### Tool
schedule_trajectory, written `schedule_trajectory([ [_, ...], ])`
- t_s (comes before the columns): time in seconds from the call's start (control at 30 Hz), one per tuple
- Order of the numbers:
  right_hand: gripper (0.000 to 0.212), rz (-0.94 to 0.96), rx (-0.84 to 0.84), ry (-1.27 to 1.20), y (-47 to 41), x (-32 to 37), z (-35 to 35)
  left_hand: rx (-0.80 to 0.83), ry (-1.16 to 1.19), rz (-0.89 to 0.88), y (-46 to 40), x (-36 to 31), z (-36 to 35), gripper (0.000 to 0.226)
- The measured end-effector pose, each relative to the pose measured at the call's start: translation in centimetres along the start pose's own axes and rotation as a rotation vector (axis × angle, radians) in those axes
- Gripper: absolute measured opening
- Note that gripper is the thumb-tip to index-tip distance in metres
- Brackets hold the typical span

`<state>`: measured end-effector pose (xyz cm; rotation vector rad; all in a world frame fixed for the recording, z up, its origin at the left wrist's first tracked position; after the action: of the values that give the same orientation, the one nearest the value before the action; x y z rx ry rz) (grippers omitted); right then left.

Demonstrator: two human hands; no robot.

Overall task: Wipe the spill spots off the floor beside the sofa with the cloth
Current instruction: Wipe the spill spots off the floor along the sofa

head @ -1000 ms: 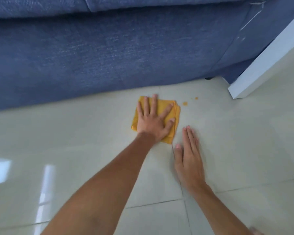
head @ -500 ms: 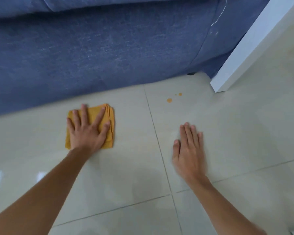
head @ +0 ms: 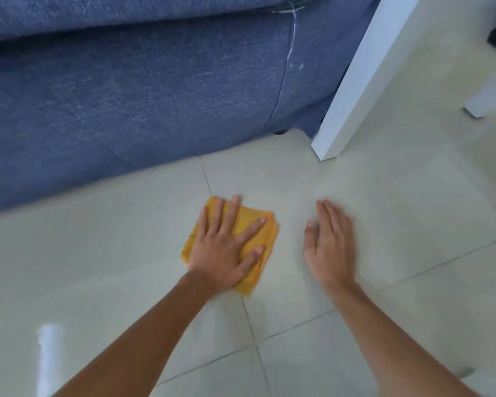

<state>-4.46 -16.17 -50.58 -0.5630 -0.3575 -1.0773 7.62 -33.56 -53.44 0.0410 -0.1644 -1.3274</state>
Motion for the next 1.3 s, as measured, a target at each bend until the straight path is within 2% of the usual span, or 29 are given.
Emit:
schedule_trajectory([
  [0.13,0.055,0.026,0.084,0.133,0.6,-0.6,-1.5,0.053,-0.016,0.262,4.5,10.1,-1.6,0.062],
  [0.2,0.054,0.029,0.065,0.167,0.7,-0.5,-1.6,0.089,-0.002,0.393,2.8,13.6,-1.9,0.063],
  [0.3,0.052,0.045,0.038,0.175,0.7,-0.6,-1.3,0.088,0.035,0.511,-3.5,14.7,-1.2,0.065],
  [0.43,0.054,0.04,0.037,0.082,0.6,-0.6,-1.2,0.077,0.049,0.464,-13.7,9.2,0.5,0.067],
  [0.53,0.06,0.02,0.041,-0.063,0.3,-0.9,-0.7,0.063,0.06,0.32,-18.1,1.5,1.6,0.067],
  [0.63,0.062,-0.059,0.003,-0.327,0.1,-1.6,0.6,0.033,0.068,0.152,-18.4,-5.1,2.4,0.066],
  [0.77,0.056,-0.015,-0.043,-0.395,-0.1,-1.2,1.6,0.025,0.066,-0.023,-12.8,-9.4,2.2,0.065],
  [0.9,0.056,-0.012,-0.042,-0.342,0.3,-0.2,1.6,0.007,0.101,-0.048,-4.5,-8.7,1.5,0.064],
  [1.03,0.056,0.057,-0.009,-0.305,2.3,4.1,0.3,-0.02,0.136,0.086,2.8,-3.0,0.6,0.062],
  [1.3,0.055,0.284,0.152,-0.28,11.7,18.3,-6.7,0.009,0.093,0.461,17.9,12.2,-2.5,0.061],
])
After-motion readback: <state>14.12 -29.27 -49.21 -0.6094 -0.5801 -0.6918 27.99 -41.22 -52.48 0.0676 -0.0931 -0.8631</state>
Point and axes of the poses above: each hand's wrist, its own y-axis away from the middle knuckle, its own z-axis out of the back of the hand, x = y × z, the point moved 10 cm from there along -y, towards the middle knuckle, and after that the axes turned 11 degrees about -y, right-handed, at the moved point
